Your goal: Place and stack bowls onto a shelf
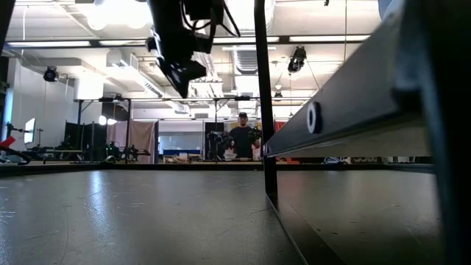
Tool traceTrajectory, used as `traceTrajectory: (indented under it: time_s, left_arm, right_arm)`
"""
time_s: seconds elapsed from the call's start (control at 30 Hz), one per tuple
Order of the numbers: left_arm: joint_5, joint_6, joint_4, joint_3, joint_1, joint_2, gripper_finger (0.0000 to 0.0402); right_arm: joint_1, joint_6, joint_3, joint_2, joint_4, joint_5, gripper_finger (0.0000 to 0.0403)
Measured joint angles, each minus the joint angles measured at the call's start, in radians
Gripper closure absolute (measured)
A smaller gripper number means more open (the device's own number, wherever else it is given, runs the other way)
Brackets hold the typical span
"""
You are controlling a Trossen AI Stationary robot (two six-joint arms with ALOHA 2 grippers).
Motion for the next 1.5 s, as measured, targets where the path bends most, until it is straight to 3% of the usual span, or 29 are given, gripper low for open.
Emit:
traceTrajectory:
  time_s: [0.17,0.3,0.43,0.57,0.7,0.8,1.07,1.5]
  left_arm:
    - [0.033,0.087,0.330,-0.121,0.025,-0.018,0.0248]
    - [0.113,0.210,0.713,-0.227,0.038,-0.019,0.0248]
    - [0.220,0.293,1.054,-0.334,0.058,-0.019,0.0248]
    - [0.258,0.344,1.343,-0.439,0.067,-0.019,0.0248]
    - [0.281,0.397,1.594,-0.540,0.068,-0.019,0.0248]
    - [0.283,0.398,1.673,-0.599,0.068,-0.021,0.0248]
    - [0.353,0.379,1.676,-0.709,0.070,-0.071,0.0248]
    - [0.355,0.349,1.675,-0.997,0.070,-0.400,0.0248]
  right_arm:
    - [0.000,0.081,0.000,0.000,0.000,0.206,0.0328]
    - [0.000,0.091,-0.001,0.000,-0.002,0.361,0.0328]
    - [0.000,0.089,-0.001,0.001,-0.004,0.410,0.0328]
    - [0.000,0.078,-0.001,0.000,-0.004,0.483,0.0328]
    - [0.000,0.037,-0.001,0.001,-0.004,0.481,0.0328]
    - [0.000,0.026,-0.001,0.000,-0.004,0.481,0.0328]
    - [0.000,0.021,-0.002,0.001,-0.004,0.481,0.0328]
    - [0.000,0.020,-0.002,0.000,-0.004,0.481,0.0328]
